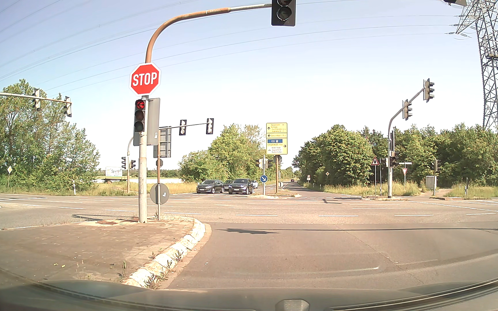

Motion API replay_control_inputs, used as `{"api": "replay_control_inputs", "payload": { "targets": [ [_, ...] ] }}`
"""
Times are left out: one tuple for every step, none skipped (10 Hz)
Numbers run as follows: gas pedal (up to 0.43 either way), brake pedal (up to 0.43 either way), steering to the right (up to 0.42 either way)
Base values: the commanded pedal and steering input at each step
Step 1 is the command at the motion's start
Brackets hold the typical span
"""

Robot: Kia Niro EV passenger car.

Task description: Follow the waypoints while adhering to traffic rules and regulations

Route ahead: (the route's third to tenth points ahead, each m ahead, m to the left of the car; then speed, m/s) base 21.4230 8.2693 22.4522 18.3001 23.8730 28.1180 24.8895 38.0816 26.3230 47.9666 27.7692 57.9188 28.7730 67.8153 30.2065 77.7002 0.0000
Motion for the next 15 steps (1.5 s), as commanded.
{"api": "replay_control_inputs", "payload": {
  "targets": [
    [0.0,0.262,0.0],
    [0.0,0.268,0.0],
    [0.0,0.262,0.0],
    [0.0,0.262,0.001],
    [0.0,0.262,0.0],
    [0.0,0.262,0.0],
    [0.0,0.262,0.0],
    [0.0,0.268,0.0],
    [0.0,0.262,0.0],
    [0.0,0.268,0.001],
    [0.0,0.262,0.001],
    [0.0,0.268,0.0],
    [0.0,0.262,0.001],
    [0.0,0.268,0.001],
    [0.0,0.262,0.001]
  ]
}}
